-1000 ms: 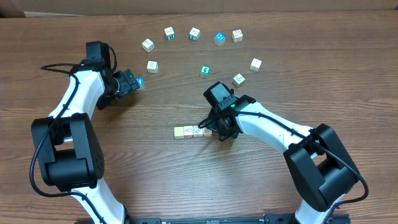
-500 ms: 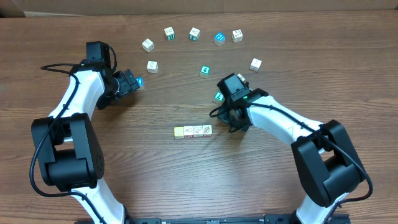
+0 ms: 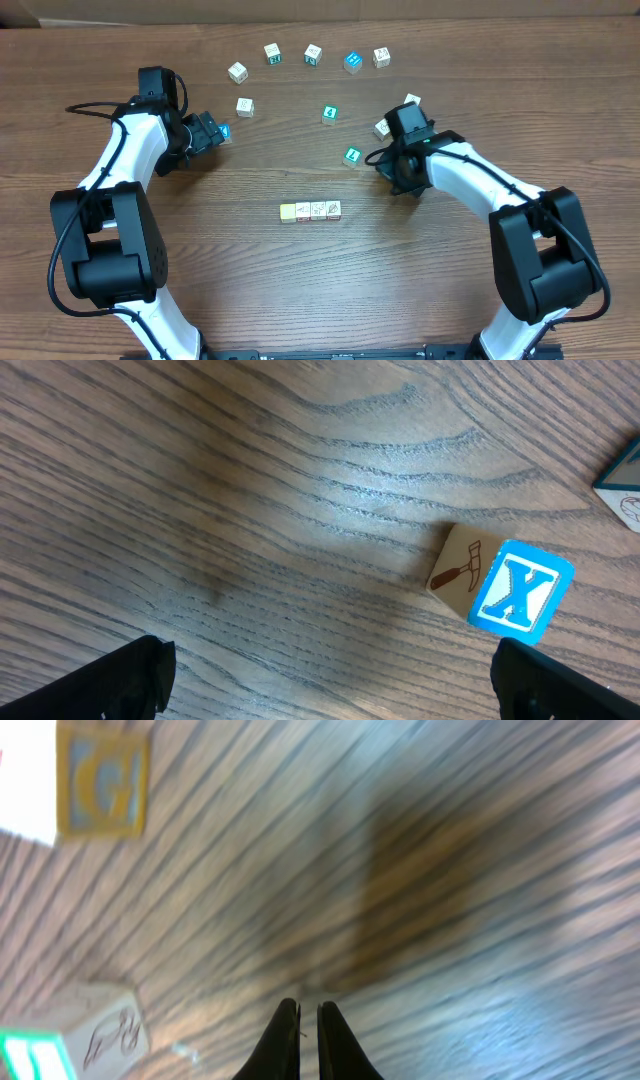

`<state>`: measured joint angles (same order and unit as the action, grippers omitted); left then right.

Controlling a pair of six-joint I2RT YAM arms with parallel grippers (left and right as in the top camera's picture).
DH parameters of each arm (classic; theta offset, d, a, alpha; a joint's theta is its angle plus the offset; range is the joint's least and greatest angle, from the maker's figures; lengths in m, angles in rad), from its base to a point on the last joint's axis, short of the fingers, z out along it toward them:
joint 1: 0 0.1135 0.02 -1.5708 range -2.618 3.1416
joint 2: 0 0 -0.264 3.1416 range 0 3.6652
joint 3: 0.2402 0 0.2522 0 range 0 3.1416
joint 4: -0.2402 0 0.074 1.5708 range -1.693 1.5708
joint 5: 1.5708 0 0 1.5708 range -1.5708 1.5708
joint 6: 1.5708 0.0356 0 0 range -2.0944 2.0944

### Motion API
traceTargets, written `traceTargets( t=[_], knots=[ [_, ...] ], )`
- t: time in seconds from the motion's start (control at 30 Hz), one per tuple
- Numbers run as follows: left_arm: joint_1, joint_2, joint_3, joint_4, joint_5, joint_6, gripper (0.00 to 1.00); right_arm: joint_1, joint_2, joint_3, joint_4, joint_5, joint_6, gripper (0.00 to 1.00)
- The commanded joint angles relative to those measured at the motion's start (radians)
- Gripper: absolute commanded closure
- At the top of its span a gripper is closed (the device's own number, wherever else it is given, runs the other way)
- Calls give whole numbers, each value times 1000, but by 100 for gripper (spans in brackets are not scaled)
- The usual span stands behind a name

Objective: Form a horizontal line
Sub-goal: 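Lift the right gripper and swing it back toward the block arc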

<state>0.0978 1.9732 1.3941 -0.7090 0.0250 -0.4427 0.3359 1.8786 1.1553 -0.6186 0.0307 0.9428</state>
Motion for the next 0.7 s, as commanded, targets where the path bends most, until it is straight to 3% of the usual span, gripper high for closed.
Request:
traceTargets(
  t=[0.0, 0.07, 0.17, 0.2, 0.3, 0.4, 0.67],
  knots=[
    [-6, 11, 16, 3, -7, 1, 0, -32, -15, -11, 12, 12, 0, 93],
    [-6, 11, 16, 4, -6, 1, 0, -50, -15, -11, 20, 13, 0, 91],
    [-6, 11, 16, 3, -6, 1, 0, -74, -15, -11, 24, 13, 0, 77],
    [-6, 11, 16, 3, -7, 1, 0, -80, -15, -11, 24, 13, 0, 62],
    [-6, 11, 16, 3, -7, 1, 1, -92, -15, -11, 25, 13, 0, 37],
    [-6, 11, 16, 4, -7, 1, 0, -92, -15, -11, 29, 20, 0, 0],
    [-6, 11, 16, 3, -7, 1, 0, -94, -15, -11, 50, 51, 0, 0]
  ],
)
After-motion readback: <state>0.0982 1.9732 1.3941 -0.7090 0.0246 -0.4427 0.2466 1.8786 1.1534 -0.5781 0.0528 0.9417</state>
